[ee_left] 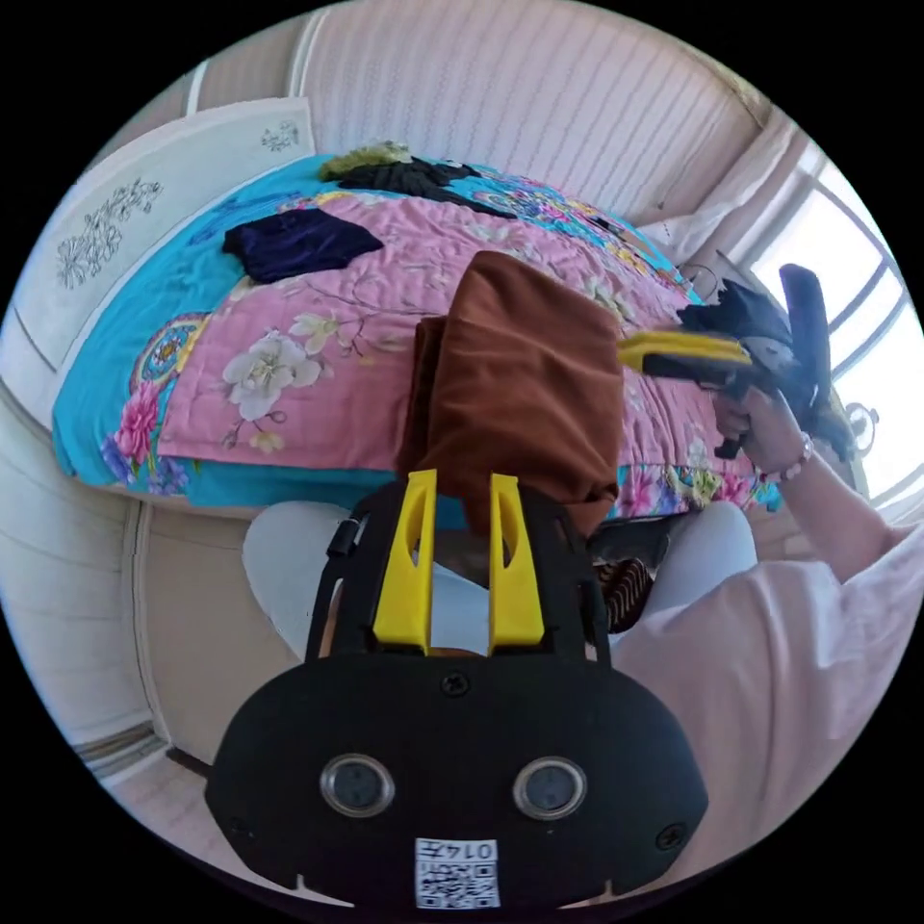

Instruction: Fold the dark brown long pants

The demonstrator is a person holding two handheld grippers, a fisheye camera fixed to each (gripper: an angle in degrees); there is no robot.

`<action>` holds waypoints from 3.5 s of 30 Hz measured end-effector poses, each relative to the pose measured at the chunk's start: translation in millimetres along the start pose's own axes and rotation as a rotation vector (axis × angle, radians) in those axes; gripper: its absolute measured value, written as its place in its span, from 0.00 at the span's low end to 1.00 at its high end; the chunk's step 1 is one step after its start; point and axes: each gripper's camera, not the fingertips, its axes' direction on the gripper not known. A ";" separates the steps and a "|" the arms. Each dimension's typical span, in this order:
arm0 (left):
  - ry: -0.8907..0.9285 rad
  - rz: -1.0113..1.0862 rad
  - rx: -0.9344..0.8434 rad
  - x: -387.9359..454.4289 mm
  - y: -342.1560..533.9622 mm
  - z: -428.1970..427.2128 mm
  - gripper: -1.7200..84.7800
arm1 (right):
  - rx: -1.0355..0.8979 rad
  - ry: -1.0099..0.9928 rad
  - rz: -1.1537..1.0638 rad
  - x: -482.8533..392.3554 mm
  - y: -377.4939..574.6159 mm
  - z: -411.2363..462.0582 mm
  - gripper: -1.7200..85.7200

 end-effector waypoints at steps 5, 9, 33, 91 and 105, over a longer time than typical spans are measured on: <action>0.091 -0.125 -0.054 -13.9 -9.3 39.7 0.11 | -0.084 0.043 0.070 44.5 -79.3 54.2 0.15; 0.100 -0.024 -0.082 -13.6 -9.3 44.0 0.06 | -0.269 -0.140 0.128 66.1 -102.8 93.8 0.04; -0.502 0.754 -0.128 145.9 44.5 33.0 0.09 | -0.107 0.034 0.212 123.3 -18.7 9.7 0.17; 0.328 0.166 -0.061 41.3 -208.2 194.4 0.23 | -0.016 -0.524 0.641 243.9 74.5 -99.4 0.15; 0.373 0.204 -0.001 84.6 -198.3 124.0 0.12 | 0.160 -0.394 0.155 165.4 57.5 -242.6 0.10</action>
